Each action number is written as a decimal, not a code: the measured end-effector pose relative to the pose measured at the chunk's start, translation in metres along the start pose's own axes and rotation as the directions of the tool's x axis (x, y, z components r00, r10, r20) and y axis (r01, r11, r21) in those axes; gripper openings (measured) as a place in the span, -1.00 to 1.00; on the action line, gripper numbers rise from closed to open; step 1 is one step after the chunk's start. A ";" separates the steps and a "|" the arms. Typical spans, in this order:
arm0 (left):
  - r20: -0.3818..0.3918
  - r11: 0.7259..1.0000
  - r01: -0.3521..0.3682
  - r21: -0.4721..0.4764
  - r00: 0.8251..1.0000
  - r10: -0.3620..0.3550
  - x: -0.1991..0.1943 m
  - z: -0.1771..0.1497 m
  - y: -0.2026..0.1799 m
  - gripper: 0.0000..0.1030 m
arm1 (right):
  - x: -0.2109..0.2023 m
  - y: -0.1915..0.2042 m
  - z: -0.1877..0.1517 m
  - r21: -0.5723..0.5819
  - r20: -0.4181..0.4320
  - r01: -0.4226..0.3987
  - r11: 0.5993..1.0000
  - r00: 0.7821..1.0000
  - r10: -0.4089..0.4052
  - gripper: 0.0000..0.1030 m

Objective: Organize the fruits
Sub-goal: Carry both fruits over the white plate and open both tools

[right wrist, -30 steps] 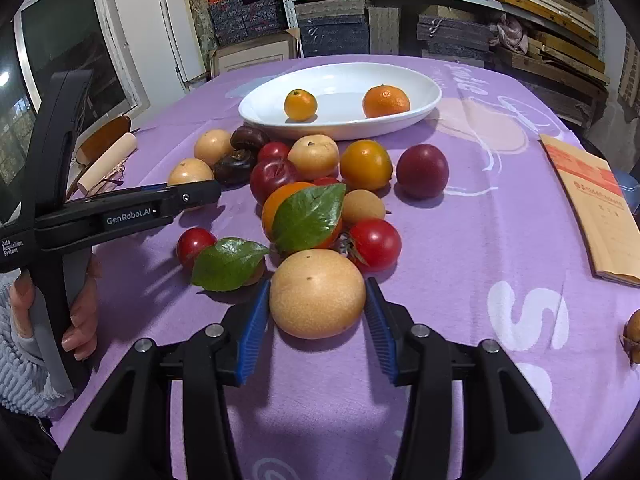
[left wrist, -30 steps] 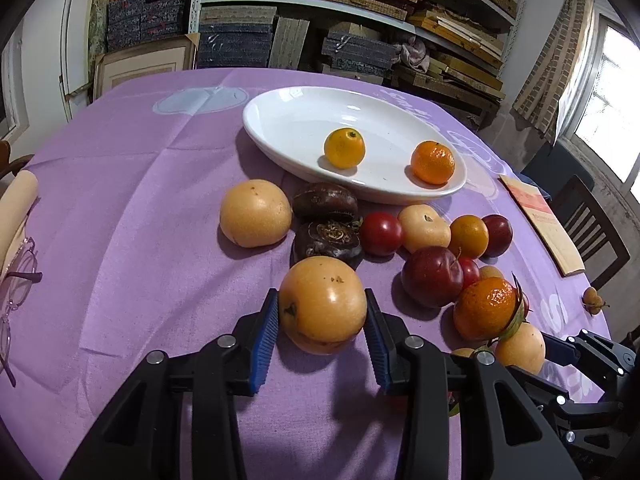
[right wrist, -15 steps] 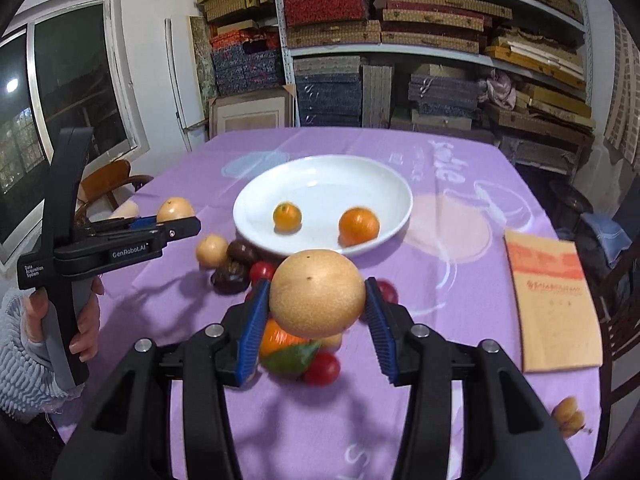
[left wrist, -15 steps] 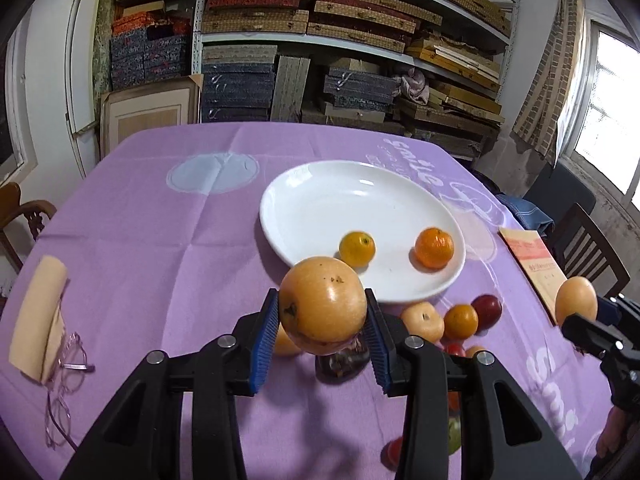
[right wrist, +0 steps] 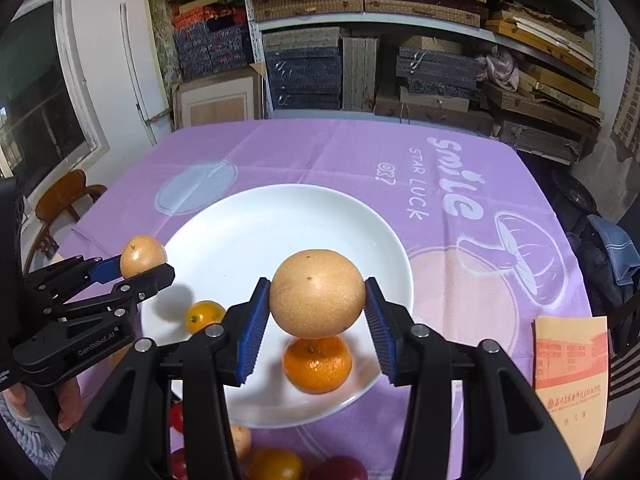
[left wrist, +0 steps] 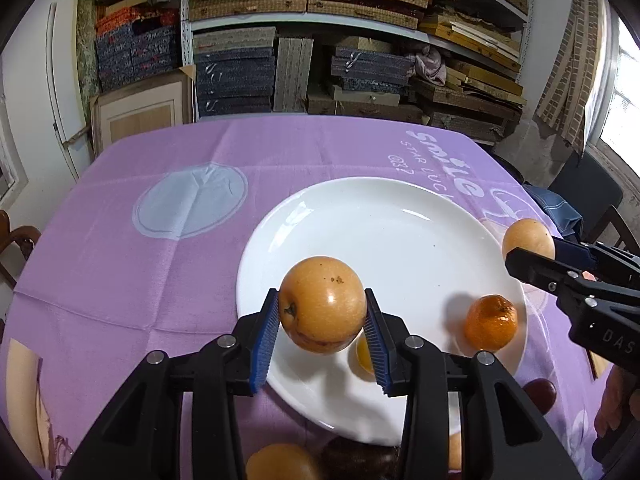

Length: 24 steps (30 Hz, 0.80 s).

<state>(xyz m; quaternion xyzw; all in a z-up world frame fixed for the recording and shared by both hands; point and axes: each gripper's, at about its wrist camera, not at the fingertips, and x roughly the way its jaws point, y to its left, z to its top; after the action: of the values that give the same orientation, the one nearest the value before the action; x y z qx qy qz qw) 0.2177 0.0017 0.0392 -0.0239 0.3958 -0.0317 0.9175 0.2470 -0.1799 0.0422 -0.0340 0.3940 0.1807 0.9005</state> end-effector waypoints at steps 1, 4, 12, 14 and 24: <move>-0.013 1.000 0.000 -0.004 1.000 0.000 0.008 0.001 0.001 -0.20 | 0.008 0.001 0.000 -0.007 -0.011 0.004 1.000 1.000 -0.004 -0.10; -0.039 1.000 -0.005 -0.009 0.999 0.005 0.025 0.001 0.006 -0.20 | 0.029 0.001 -0.001 -0.020 -0.043 0.011 1.000 0.999 -0.011 -0.10; -0.078 1.000 -0.009 -0.015 0.997 0.008 0.049 -0.001 0.010 -0.20 | 0.056 0.001 -0.004 -0.039 -0.088 0.023 0.999 0.996 -0.027 -0.10; -0.089 1.000 -0.013 -0.009 0.996 0.012 0.053 -0.001 0.010 -0.20 | 0.063 0.002 -0.004 -0.046 -0.106 0.025 0.999 0.994 -0.030 -0.10; -0.077 1.000 -0.023 0.000 0.997 0.023 0.049 0.003 0.006 -0.19 | 0.077 0.004 -0.003 -0.051 -0.154 0.035 0.998 0.987 -0.042 -0.09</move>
<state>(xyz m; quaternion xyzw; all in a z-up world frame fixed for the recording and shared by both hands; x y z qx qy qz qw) 0.2537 0.0035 0.0058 -0.0185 0.4309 -0.0219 0.9019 0.2914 -0.1534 -0.0157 -0.0770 0.4575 0.1695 0.8695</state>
